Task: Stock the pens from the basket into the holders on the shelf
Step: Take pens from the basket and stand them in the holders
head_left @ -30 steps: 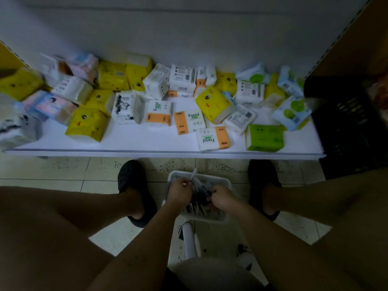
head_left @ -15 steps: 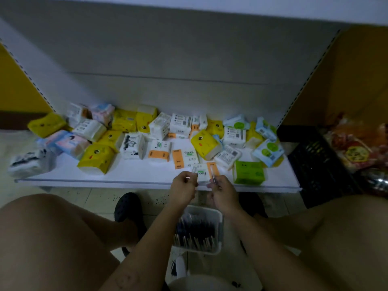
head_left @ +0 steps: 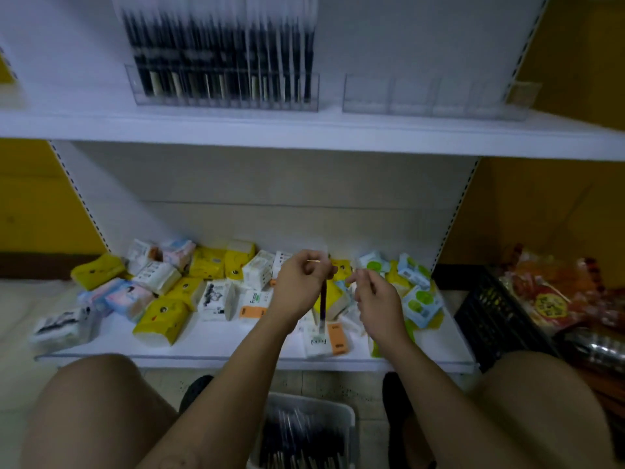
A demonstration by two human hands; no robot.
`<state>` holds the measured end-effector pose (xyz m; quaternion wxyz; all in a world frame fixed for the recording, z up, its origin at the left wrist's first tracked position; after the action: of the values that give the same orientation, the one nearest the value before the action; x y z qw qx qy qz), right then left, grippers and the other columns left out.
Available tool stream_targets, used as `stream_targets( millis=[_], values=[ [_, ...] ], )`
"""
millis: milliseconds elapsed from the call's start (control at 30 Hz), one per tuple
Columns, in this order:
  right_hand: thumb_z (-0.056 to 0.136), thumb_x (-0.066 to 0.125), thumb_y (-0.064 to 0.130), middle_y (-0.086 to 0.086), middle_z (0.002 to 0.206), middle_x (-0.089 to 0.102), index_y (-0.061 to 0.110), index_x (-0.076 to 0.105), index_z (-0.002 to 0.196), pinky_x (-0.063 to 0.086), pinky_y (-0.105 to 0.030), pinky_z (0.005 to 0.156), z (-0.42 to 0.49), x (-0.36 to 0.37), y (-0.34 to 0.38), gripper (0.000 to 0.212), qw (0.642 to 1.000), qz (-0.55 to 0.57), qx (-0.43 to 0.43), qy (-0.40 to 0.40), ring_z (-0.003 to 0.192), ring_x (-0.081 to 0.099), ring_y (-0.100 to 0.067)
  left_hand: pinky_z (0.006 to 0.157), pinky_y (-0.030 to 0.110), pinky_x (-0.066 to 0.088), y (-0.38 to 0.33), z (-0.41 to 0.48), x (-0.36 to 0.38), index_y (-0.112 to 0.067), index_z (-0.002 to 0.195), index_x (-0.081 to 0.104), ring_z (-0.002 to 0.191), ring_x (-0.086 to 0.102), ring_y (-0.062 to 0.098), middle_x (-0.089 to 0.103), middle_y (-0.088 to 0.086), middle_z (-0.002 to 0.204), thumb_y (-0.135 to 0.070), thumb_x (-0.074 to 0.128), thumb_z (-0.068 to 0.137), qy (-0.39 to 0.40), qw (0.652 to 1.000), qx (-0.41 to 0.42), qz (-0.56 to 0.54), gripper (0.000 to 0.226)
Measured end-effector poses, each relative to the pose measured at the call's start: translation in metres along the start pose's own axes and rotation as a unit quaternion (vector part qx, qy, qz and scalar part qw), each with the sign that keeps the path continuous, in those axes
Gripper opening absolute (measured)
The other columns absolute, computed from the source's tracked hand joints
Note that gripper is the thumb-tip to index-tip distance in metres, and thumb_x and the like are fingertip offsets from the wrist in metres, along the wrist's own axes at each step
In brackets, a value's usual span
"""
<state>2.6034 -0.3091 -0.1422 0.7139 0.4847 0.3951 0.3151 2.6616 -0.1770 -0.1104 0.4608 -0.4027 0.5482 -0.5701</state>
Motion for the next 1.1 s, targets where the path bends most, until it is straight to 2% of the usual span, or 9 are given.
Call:
stream_targets(
  millis=[100,167,233,333,400,600,767,1000,1100],
  values=[
    [0.102,0.043,0.033,0.014,0.057,0.055,0.035,0.065,0.082,0.044,-0.035,0.053,0.011,-0.014,0.031,0.03,1.0,0.023,-0.012,-0.011,0.049,0.048,-0.003,0.083,0.051,0.056,-0.035,0.006,0.001,-0.013,0.09,0.068,0.084,0.071,0.023,0.072,-0.003,0.076,-0.024,0.063,0.092,0.005,0.999,0.036,0.028,0.012],
    [0.099,0.052,0.029,0.014,0.062,0.061,0.035,0.067,0.08,0.053,-0.045,0.066,0.018,-0.021,0.055,0.025,0.998,0.047,-0.028,-0.001,0.059,0.058,-0.008,0.083,0.053,0.055,-0.06,0.008,0.001,-0.016,0.085,0.068,0.086,0.07,0.028,0.069,-0.004,0.071,-0.021,0.065,0.091,0.019,0.998,0.059,0.033,0.009],
    [0.094,0.061,0.024,0.01,0.07,0.065,0.031,0.067,0.076,0.054,-0.04,0.076,0.024,-0.028,0.078,0.02,0.996,0.067,-0.053,-0.005,0.073,0.062,-0.011,0.083,0.05,0.057,-0.083,0.01,0.002,-0.014,0.09,0.068,0.084,0.071,0.027,0.068,0.0,0.075,-0.013,0.064,0.091,0.031,0.995,0.088,0.026,0.004],
    [0.09,0.066,0.02,0.009,0.078,0.069,0.024,0.071,0.08,0.048,-0.013,0.07,0.035,-0.039,0.115,0.012,0.992,0.093,-0.087,-0.014,0.076,0.062,-0.003,0.07,0.036,0.06,-0.121,0.01,0.003,-0.013,0.116,0.061,0.076,0.072,0.019,0.066,0.011,0.085,-0.006,0.062,0.092,0.045,0.986,0.158,0.032,0.026],
    [0.089,0.067,0.02,0.005,0.083,0.071,0.017,0.073,0.086,0.045,-0.007,0.066,0.044,-0.047,0.141,0.007,0.99,0.095,-0.103,-0.018,0.074,0.061,0.002,0.067,0.036,0.06,-0.143,0.011,0.001,-0.02,0.116,0.061,0.075,0.072,0.019,0.066,0.014,0.091,-0.008,0.062,0.093,0.06,0.976,0.201,0.056,0.027],
    [0.09,0.066,0.019,0.007,0.088,0.069,0.017,0.07,0.098,0.05,-0.013,0.073,0.07,-0.066,0.21,0.009,0.981,0.071,-0.178,-0.016,0.081,0.063,-0.003,0.072,0.043,0.06,-0.201,0.023,-0.001,-0.031,0.104,0.066,0.077,0.072,0.014,0.071,0.001,0.093,-0.012,0.067,0.089,0.028,0.962,0.259,0.083,0.024],
    [0.09,0.065,0.016,0.002,0.089,0.062,0.038,0.045,0.134,0.051,-0.017,0.076,0.098,-0.077,0.245,0.054,0.973,0.027,-0.229,-0.027,0.084,0.061,-0.008,0.077,0.039,0.06,-0.246,0.044,-0.006,-0.032,0.108,0.065,0.084,0.069,0.01,0.07,-0.003,0.09,-0.013,0.069,0.087,0.012,0.946,0.306,0.104,0.029],
    [0.088,0.068,0.019,0.003,0.084,0.059,0.036,0.057,0.119,0.053,-0.023,0.07,0.141,-0.085,0.275,0.038,0.955,-0.003,-0.294,-0.04,0.074,0.059,-0.011,0.076,0.037,0.06,-0.279,0.076,-0.003,-0.025,0.111,0.067,0.082,0.07,0.012,0.07,0.003,0.09,-0.011,0.07,0.086,0.011,0.938,0.339,0.078,0.029],
    [0.09,0.066,0.024,0.009,0.087,0.057,0.036,0.055,0.124,0.049,-0.013,0.064,0.163,-0.087,0.281,0.038,0.95,-0.024,-0.303,-0.069,0.072,0.057,-0.003,0.076,0.035,0.06,-0.289,0.095,0.0,-0.028,0.112,0.066,0.082,0.069,0.008,0.07,-0.002,0.091,-0.015,0.071,0.086,-0.004,0.926,0.363,0.099,0.03]
  ],
)
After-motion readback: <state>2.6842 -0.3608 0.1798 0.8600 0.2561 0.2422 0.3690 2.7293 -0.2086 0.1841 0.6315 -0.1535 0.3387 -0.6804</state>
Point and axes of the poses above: each hand's wrist, its own z-axis towards the middle knuckle, its own x-axis out of the palm, y = z × x, the point moved 1 cm from there along z, towards the middle knuckle
